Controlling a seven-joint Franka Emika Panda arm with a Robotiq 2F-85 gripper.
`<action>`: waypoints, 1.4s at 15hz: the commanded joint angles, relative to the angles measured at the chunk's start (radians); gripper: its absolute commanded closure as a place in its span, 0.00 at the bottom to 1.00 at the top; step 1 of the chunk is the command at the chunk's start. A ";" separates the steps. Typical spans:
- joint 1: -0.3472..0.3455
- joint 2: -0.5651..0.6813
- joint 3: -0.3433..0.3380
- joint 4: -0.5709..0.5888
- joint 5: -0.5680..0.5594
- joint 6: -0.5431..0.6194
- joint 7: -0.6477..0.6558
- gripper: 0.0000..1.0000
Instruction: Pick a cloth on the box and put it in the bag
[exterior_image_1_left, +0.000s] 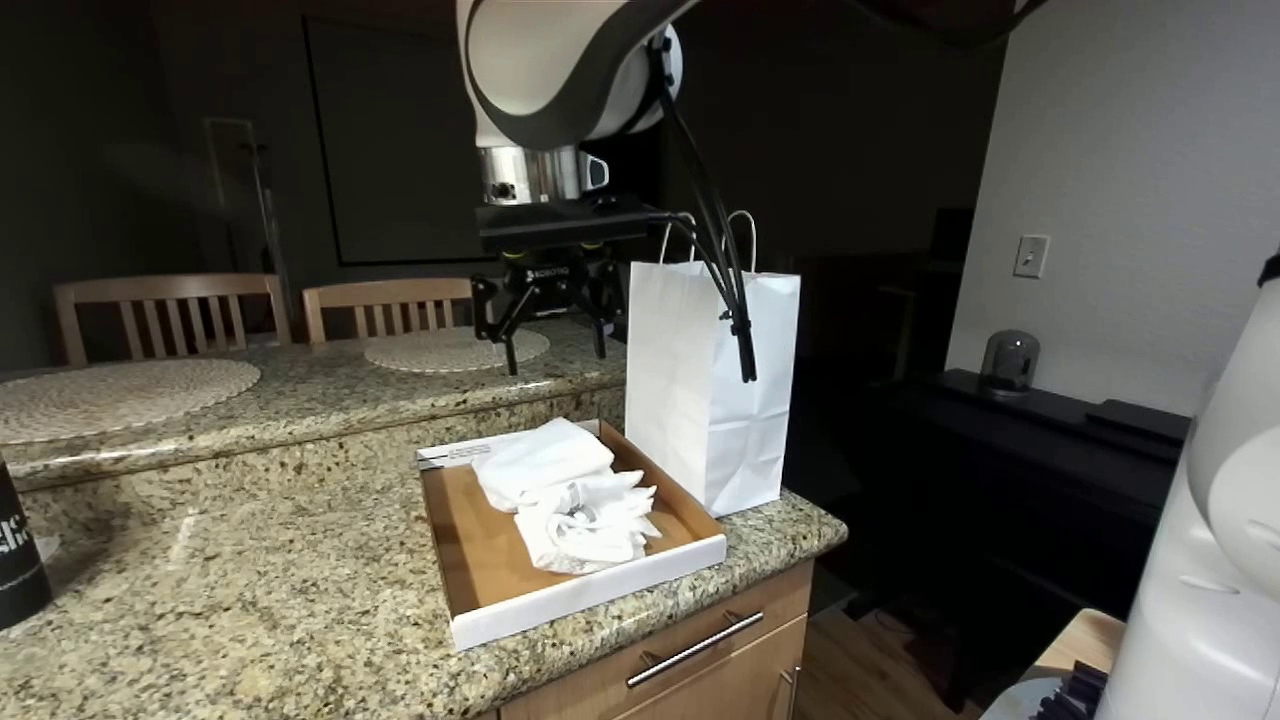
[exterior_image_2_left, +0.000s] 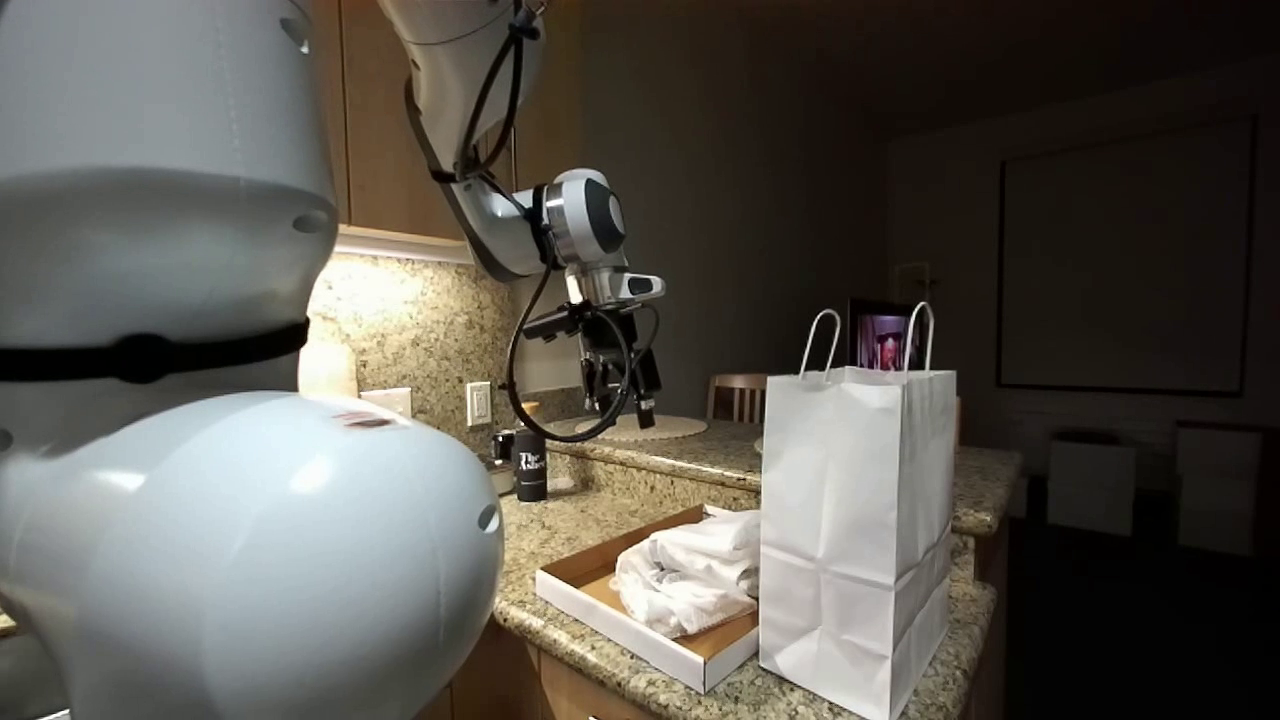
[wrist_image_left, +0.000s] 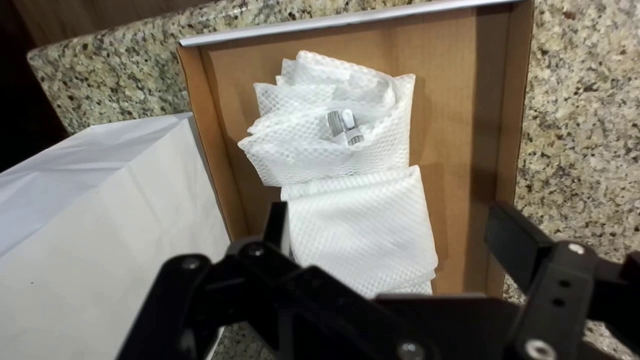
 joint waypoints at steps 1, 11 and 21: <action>0.023 0.102 -0.025 0.073 -0.024 -0.024 -0.006 0.00; 0.156 0.583 -0.116 0.529 -0.059 -0.355 -0.063 0.00; 0.262 0.987 -0.249 1.011 -0.051 -0.738 -0.056 0.00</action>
